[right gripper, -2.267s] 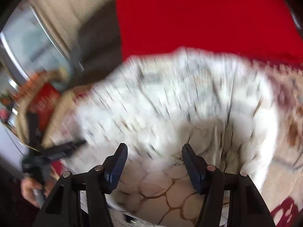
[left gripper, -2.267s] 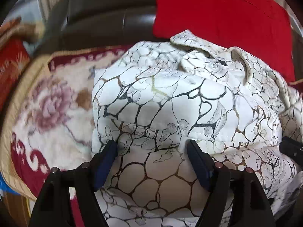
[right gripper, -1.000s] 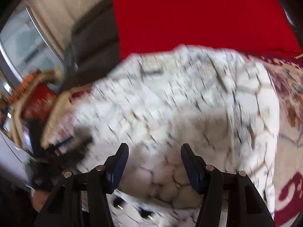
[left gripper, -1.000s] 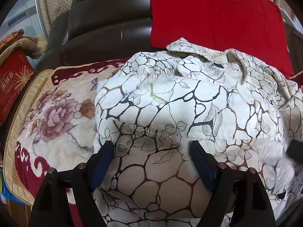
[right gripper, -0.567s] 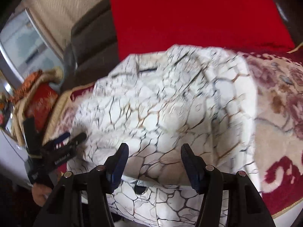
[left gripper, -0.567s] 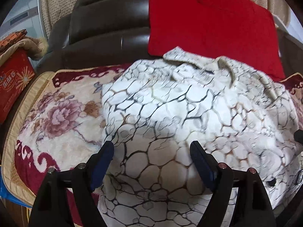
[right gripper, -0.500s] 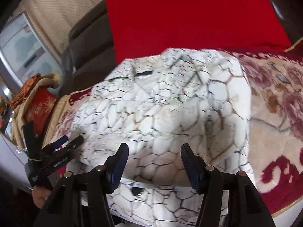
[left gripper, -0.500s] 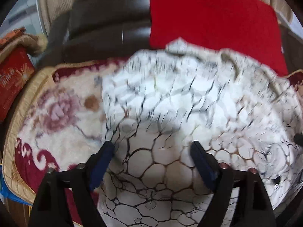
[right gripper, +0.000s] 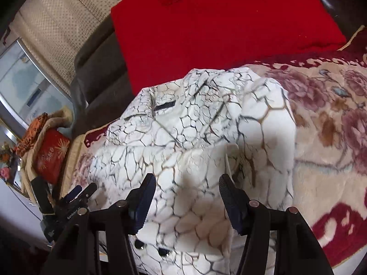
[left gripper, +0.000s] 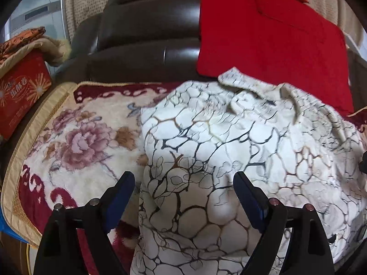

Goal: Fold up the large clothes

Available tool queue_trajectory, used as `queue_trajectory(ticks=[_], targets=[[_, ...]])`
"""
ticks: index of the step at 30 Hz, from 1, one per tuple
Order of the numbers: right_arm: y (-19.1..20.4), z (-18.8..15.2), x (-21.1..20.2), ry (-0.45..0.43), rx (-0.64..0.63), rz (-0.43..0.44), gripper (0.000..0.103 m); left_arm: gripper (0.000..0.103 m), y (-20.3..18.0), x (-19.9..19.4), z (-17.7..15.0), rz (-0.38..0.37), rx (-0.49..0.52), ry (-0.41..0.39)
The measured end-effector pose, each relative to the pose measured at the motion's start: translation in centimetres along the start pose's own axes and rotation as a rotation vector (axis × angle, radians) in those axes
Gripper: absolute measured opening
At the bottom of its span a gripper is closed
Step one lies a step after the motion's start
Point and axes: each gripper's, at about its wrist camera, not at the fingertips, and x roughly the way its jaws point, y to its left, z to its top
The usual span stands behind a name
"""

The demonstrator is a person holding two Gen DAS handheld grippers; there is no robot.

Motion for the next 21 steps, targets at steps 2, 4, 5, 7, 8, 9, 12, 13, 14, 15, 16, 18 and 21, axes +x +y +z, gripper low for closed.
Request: queue_trajectory(ticks=[2,4,5,7,8,9,12,13,14,15,16,18,21], targets=[[-0.2,-0.1,1.4,0.043,0.009,0.014,0.062,0.088,-0.7,1.4,-0.4,0.003,0.022,0.064],[-0.7,-0.8,4.1,0.143,0.027,-0.03,0.062,0.088,-1.3,2.4,-0.9,0.024,0.053,0.098],[-0.7,-1.2,5.1,0.16,0.019,-0.046,0.062,0.088,-1.5,2.3,-0.9,0.034,0.063,0.086],[0.0,-1.2,4.8,0.142,-0.021,-0.067,0.061,0.088,-1.6,2.0,-0.8,0.04,0.076,0.075],[0.4,-1.2,4.5,0.134,-0.043,-0.068,0.061,0.088,-1.5,1.8,-0.8,0.036,0.07,0.075],[0.6,-1.3,4.1,0.12,-0.051,-0.062,0.061,0.088,-1.3,1.8,-0.8,0.028,0.061,0.075],[0.6,-1.6,2.9,0.089,-0.043,-0.022,0.062,0.088,-1.0,1.2,-0.9,0.026,0.061,0.055],[0.6,-1.5,2.7,0.076,-0.047,-0.011,0.062,0.088,-0.9,0.9,-1.0,0.031,0.066,0.046],[0.5,-1.5,2.3,0.065,-0.053,-0.004,0.062,0.088,-1.0,0.7,-1.1,0.036,0.07,0.037],[0.7,-1.6,1.9,0.049,-0.064,0.007,0.062,0.088,-1.0,0.5,-1.2,0.04,0.075,0.03],[0.6,-1.8,1.5,0.05,-0.067,0.016,0.062,0.088,-1.1,0.3,-1.3,0.042,0.08,0.025],[0.8,-2.1,2.3,0.093,-0.074,0.008,0.062,0.088,-1.2,0.1,-1.4,0.048,0.089,0.017],[0.9,-2.8,3.8,0.148,-0.093,-0.043,0.062,0.088,-1.0,-0.4,-1.5,0.044,0.094,0.003]])
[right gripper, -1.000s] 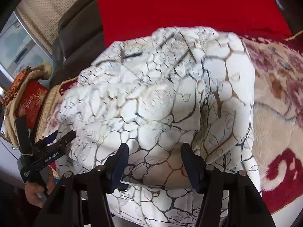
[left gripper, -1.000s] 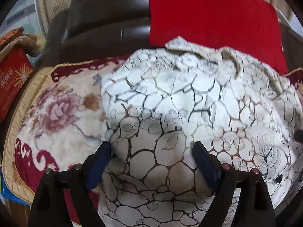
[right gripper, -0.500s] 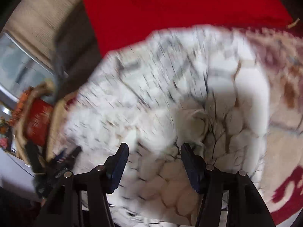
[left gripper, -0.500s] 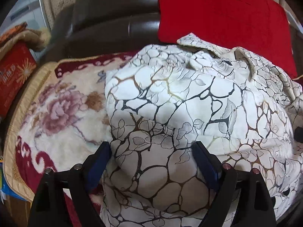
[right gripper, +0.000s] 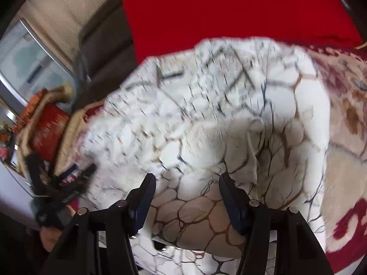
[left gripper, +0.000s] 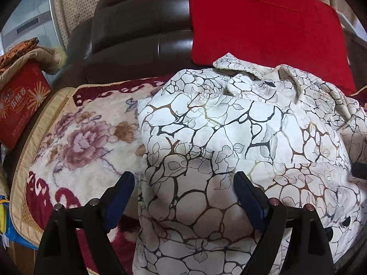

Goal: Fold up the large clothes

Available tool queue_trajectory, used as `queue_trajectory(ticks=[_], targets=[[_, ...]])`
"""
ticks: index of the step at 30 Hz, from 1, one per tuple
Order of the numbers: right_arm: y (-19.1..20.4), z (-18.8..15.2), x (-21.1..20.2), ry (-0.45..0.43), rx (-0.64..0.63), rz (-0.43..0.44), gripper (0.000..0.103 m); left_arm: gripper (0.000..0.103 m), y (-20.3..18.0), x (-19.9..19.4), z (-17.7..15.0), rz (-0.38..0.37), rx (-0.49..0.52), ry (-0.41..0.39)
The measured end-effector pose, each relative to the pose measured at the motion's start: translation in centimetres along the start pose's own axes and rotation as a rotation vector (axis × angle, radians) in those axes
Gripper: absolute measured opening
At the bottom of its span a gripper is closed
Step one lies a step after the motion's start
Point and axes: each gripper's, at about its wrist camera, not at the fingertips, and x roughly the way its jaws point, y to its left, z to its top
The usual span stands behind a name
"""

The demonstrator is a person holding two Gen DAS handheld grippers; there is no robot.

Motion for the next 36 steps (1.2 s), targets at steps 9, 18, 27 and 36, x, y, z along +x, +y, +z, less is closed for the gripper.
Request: queue_trajectory(ticks=[9,18,27,36], targets=[[-0.2,-0.6,-2.6,-0.079,0.003,0.037,0.062,0.088,1.2,-1.2,-0.5,0.005,-0.007,-0.014],[0.9,-1.5,-1.6,-0.043,-0.053,-0.025,0.064,0.088,1.5,-2.2,-1.6,0.004,0.006,-0.021],[0.7,-2.2,-5.0,-0.116,-0.012,0.076,0.068,0.088,3.2,-3.4,-3.2,0.024,-0.021,-0.011],[0.0,-4.9,-7.6,-0.129,-0.041,0.075,0.068,0.088,6.6,-4.3,-7.7,-0.057,-0.209,0.106]])
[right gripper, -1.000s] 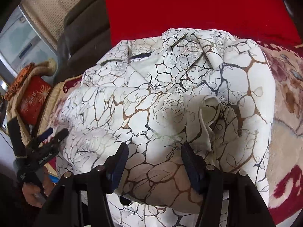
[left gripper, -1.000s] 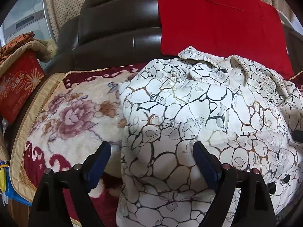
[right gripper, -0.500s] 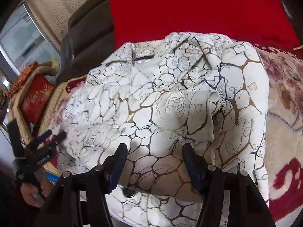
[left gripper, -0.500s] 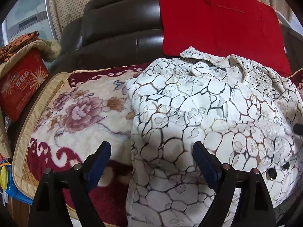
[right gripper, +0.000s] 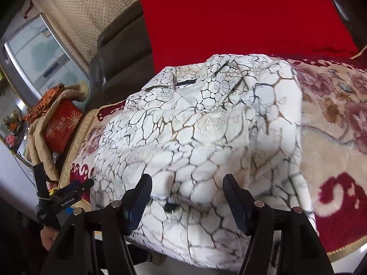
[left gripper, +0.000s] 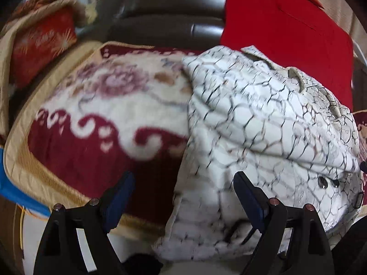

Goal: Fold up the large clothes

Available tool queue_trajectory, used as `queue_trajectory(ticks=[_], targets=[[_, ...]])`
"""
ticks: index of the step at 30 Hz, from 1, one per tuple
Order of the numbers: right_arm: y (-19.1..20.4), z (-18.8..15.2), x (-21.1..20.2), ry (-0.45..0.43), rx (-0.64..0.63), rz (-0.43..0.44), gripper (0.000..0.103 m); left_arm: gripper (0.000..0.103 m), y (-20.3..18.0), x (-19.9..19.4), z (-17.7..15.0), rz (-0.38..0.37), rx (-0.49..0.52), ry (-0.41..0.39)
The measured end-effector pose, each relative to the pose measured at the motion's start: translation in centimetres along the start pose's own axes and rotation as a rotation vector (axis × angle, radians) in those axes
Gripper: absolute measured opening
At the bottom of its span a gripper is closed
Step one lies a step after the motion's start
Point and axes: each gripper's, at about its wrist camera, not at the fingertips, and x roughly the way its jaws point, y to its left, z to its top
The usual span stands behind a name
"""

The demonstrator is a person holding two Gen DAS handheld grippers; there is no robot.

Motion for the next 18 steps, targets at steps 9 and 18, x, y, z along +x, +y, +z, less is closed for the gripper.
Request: queue_trajectory(ticks=[9,18], targets=[[-2.0,-0.7,-1.7,-0.026,0.035,-0.032,0.068,0.088,-1.4,0.1,-2.1,0.022,0.062,0.028],[-5.1,-2.0,-3.8,0.018,0.093,-0.111,0.068,0.088,0.7,-0.6,-4.7,0.004,0.001,0.089]])
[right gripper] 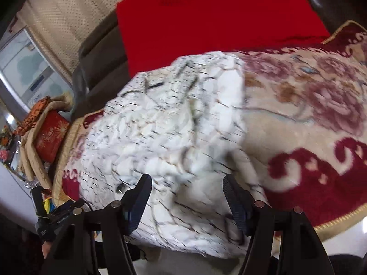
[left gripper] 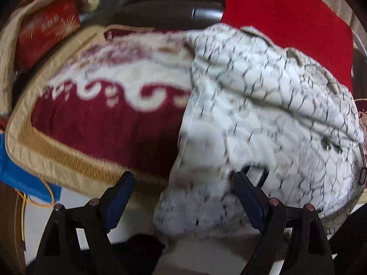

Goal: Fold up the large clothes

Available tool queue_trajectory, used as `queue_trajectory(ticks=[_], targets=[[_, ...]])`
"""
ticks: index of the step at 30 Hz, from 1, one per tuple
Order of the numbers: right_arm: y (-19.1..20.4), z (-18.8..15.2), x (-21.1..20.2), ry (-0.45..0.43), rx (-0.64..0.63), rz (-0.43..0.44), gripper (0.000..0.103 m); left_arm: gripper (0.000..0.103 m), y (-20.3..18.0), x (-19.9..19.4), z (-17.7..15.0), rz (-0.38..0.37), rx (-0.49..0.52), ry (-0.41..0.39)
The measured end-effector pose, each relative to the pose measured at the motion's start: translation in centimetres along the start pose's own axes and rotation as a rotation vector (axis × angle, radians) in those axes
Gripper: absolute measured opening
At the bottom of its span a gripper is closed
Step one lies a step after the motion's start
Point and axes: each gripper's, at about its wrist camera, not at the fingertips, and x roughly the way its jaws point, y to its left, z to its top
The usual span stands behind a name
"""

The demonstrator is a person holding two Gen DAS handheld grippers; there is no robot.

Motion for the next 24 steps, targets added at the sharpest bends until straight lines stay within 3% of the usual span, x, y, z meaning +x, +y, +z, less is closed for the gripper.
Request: queue_trajectory(ticks=[7,14,18,20,24], targets=[[-2.5,-2.8,-1.6,0.093,0.001,-0.085,0.077,0.088,2.2,1.8,-2.7,0.011,-0.026,0.105],[-3.1,-5.9,1.2,0.276,0.012,-0.131,0.079,0.088,2.4,4.3,-3.5,-0.137,0.03,0.221],[-3.4,-7.3,3.9,0.372,0.016,-0.171,0.079,0.088,1.6,5.1,-3.2,-0.152,0.065,0.2],[-3.9,-7.8,4.9,0.399,0.032,-0.187,0.079,0.088,1.3,5.2,-3.0,-0.211,0.094,0.179],[-5.0,-8.7,6.8,0.433,0.036,-0.236,0.079,0.088,0.1,6.9,-3.9,-0.22,0.148,0.241]])
